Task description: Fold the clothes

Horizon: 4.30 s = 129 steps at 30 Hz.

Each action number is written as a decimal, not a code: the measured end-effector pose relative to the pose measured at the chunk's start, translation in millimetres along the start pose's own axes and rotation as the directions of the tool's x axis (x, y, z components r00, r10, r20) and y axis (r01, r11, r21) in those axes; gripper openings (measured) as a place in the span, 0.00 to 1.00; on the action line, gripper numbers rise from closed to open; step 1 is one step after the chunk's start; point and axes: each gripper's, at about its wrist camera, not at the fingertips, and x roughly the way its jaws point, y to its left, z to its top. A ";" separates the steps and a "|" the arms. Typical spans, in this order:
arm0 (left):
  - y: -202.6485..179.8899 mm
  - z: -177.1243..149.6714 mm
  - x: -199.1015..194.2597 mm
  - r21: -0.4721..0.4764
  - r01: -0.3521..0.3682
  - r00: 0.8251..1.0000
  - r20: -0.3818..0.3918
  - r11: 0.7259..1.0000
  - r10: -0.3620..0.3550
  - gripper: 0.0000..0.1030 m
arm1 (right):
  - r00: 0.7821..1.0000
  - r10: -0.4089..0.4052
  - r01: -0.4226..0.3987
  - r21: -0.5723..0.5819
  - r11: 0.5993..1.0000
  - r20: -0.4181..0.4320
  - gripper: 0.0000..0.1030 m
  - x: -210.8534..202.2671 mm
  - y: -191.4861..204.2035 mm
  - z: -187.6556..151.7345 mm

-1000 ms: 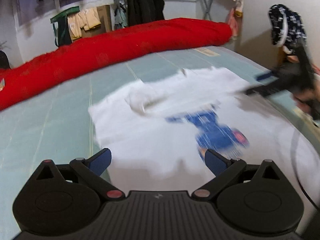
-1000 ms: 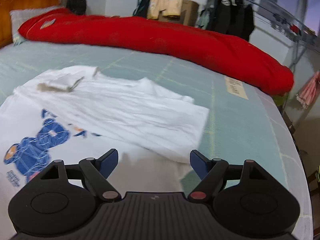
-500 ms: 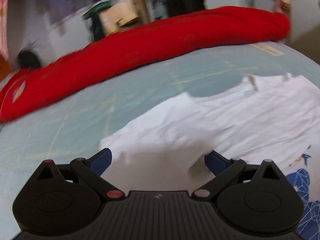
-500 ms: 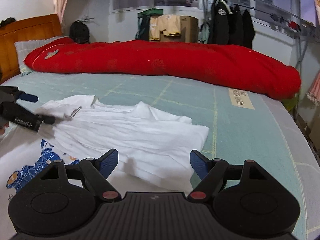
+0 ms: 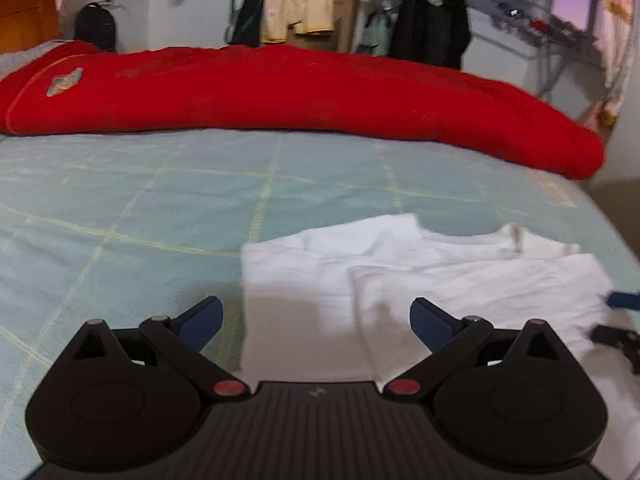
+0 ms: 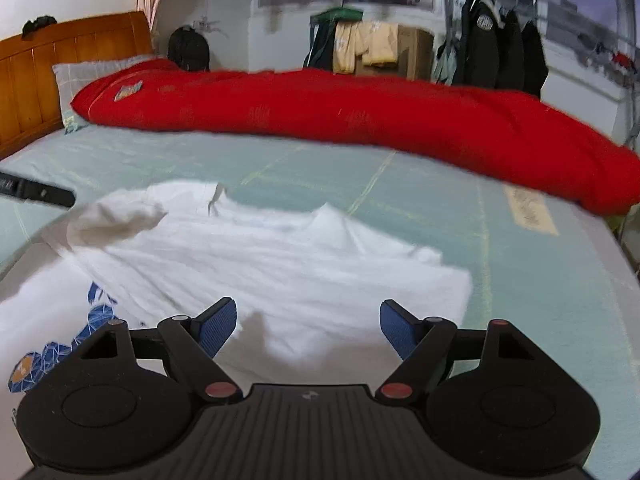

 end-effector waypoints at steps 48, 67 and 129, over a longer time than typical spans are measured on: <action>-3.9 -16.3 42.3 0.031 0.132 0.991 -0.018 0.991 -0.131 0.97 | 0.998 -0.018 -0.014 0.449 0.893 0.066 0.74 12.3 -124.3 -17.4; 5.6 -8.4 29.6 0.013 0.199 0.980 0.019 0.980 -0.199 0.97 | 0.996 -0.008 -0.052 0.610 0.791 0.094 0.12 42.9 -162.8 -21.6; -1.9 -35.1 20.2 0.286 0.279 0.960 -0.117 0.917 -0.255 0.95 | 0.997 -0.005 0.019 0.196 0.980 -0.071 0.47 -33.5 -47.6 -44.0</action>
